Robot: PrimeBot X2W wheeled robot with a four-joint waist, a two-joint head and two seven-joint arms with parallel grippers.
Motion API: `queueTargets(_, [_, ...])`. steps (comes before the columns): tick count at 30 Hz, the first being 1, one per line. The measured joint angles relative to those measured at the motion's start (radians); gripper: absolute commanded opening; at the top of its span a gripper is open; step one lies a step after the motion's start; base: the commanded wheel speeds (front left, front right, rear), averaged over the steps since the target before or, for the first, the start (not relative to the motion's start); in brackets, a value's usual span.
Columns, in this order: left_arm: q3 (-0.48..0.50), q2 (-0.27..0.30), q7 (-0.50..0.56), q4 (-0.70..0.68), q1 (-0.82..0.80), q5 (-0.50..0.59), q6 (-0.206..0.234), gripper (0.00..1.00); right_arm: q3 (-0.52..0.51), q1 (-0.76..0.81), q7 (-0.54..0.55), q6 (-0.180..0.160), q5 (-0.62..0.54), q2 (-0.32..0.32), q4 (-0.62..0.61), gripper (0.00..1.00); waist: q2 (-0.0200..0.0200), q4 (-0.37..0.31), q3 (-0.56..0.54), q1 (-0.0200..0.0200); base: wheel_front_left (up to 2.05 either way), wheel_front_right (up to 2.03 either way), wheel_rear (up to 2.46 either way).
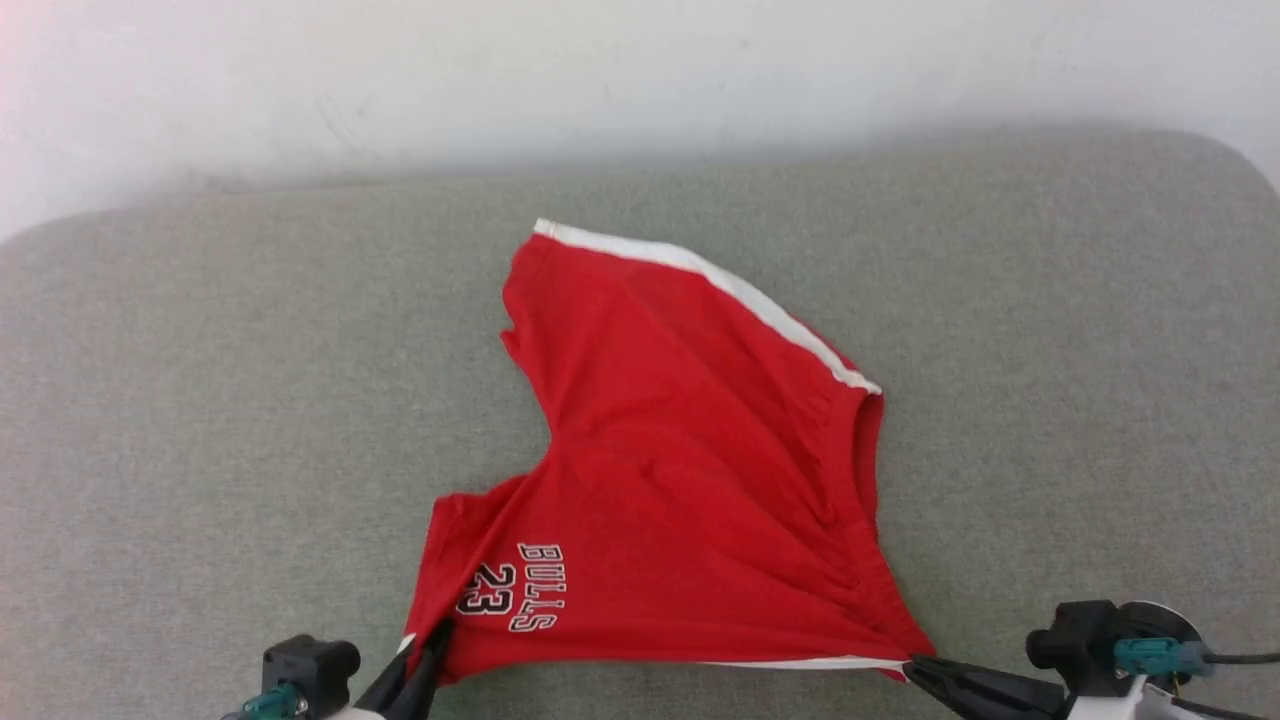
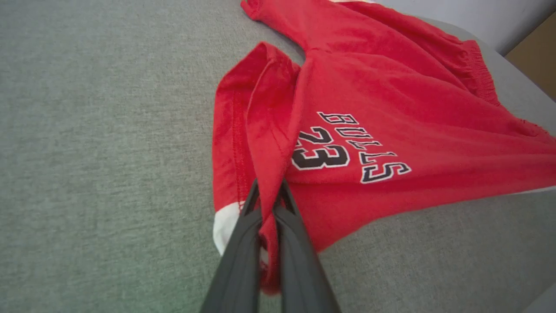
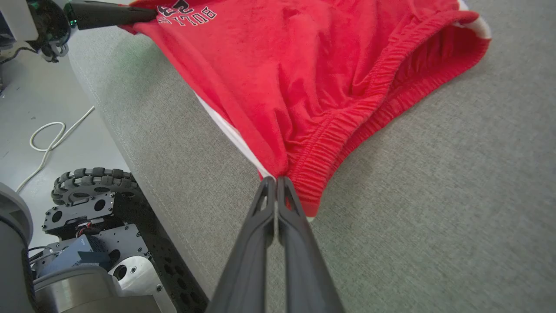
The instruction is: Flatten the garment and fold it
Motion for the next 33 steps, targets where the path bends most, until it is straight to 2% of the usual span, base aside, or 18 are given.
queueTargets(6, [0.010,0.029,0.001,-0.058,-0.025,0.027,0.018,0.00,-0.119,0.043,0.000,0.000,-0.028,0.004,-0.026,0.00,0.0000,0.014,-0.031,0.0000,0.00,0.00,0.00])
queueTargets(11, [0.014,0.040,0.042,-0.054,-0.196,0.087,0.015,0.00,-0.242,0.040,0.021,0.000,-0.049,0.041,-0.047,0.00,0.0000,0.014,-0.005,0.0004,0.00,0.00,0.00])
queueTargets(17, [-0.009,0.019,0.107,0.026,-0.437,0.165,-0.050,0.00,-0.350,-0.009,0.057,0.000,-0.113,0.070,-0.056,0.00,0.0000,-0.004,0.060,0.0005,0.00,0.00,0.00])
queueTargets(22, [-0.012,-0.029,0.153,0.147,-0.623,0.174,-0.117,0.00,-0.439,-0.067,0.065,0.000,-0.129,0.123,-0.034,0.00,0.0000,-0.024,0.133,0.0006,0.00,0.00,0.00])
queueTargets(28, [-0.021,-0.074,0.193,0.339,-0.825,0.197,-0.188,0.00,-0.457,-0.162,0.073,0.000,-0.155,0.195,0.005,0.00,0.0000,-0.052,0.231,0.0007,0.00,0.00,0.00])
queueTargets(33, [-0.034,-0.107,0.212,0.509,-0.946,0.220,-0.225,0.00,-0.428,-0.276,0.083,0.000,-0.179,0.255,0.091,0.00,0.0000,-0.081,0.312,0.0007,0.00,0.00,0.00])
